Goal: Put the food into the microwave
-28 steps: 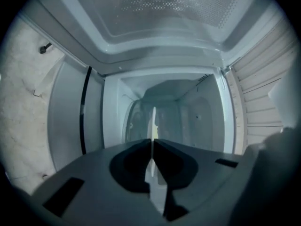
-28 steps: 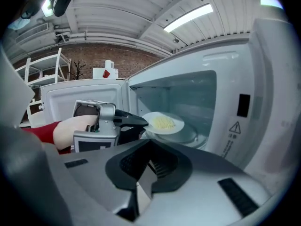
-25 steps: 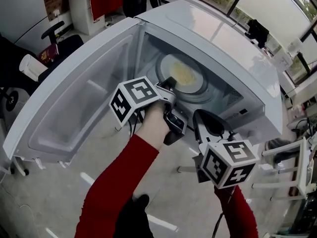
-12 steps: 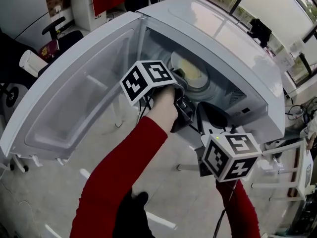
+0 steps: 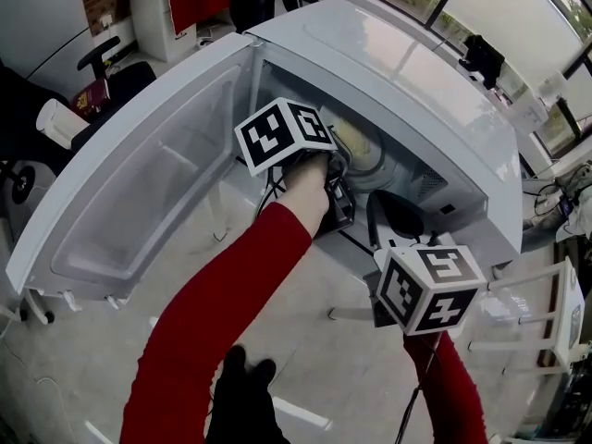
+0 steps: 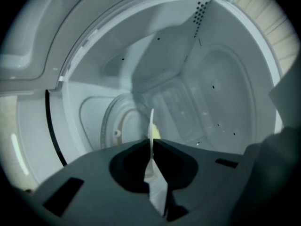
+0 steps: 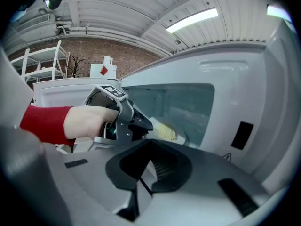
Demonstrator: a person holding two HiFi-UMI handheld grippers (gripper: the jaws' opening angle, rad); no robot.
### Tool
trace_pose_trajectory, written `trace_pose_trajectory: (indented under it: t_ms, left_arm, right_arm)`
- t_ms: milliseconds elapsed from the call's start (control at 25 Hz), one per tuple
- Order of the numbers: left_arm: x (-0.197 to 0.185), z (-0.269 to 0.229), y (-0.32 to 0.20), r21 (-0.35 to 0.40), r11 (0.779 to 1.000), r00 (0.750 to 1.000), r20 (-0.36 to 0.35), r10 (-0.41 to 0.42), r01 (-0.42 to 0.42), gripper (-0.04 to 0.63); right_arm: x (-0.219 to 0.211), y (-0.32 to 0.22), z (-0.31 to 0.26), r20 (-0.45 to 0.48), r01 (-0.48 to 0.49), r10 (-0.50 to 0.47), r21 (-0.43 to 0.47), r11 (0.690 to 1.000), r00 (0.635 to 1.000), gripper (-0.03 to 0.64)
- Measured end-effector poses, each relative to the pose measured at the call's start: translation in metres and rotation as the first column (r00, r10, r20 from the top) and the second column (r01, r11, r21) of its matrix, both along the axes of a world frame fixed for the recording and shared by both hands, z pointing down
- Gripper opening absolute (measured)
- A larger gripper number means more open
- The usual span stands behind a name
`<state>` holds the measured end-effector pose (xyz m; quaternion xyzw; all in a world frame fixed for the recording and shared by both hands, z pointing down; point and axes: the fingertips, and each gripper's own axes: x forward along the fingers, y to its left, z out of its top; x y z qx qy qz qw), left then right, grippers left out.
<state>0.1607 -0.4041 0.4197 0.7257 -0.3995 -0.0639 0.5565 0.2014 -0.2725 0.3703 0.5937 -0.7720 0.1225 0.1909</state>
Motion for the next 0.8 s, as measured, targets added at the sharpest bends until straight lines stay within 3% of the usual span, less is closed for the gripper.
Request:
trace_pose_trajectory:
  t_ms: [120,280,520,640,800]
  left_arm:
    - [0.001,0.000,-0.002,0.028,0.999,0.996,0.083,0.023,-0.026,0.029]
    - [-0.001,0.001,-0.003,0.081,0.994,0.972,0.228,0.049,-0.069,0.041]
    - [-0.005,0.001,-0.004,0.124,0.981,0.905,0.418,0.084,-0.148,0.069]
    - [-0.009,0.010,-0.003,0.122,0.977,0.879,0.467,0.099,-0.174,0.089]
    - [-0.010,0.012,-0.003,0.150,0.972,0.866,0.493,0.086,-0.182,0.097]
  right_arm:
    - [0.004,-0.002,-0.003,-0.008,0.001,-0.001,0.002,1.000,1.000,0.014]
    - [0.006,-0.004,-0.005,-0.016,0.004,-0.004,0.006,1.000,1.000,0.014]
    - [0.005,-0.008,-0.004,-0.023,0.011,-0.011,0.001,1.000,1.000,0.014]
    - [0.003,-0.009,-0.003,-0.019,0.018,-0.018,-0.001,1.000,1.000,0.014]
    - [0.001,-0.009,-0.004,-0.024,0.030,-0.030,0.001,1.000,0.999,0.014]
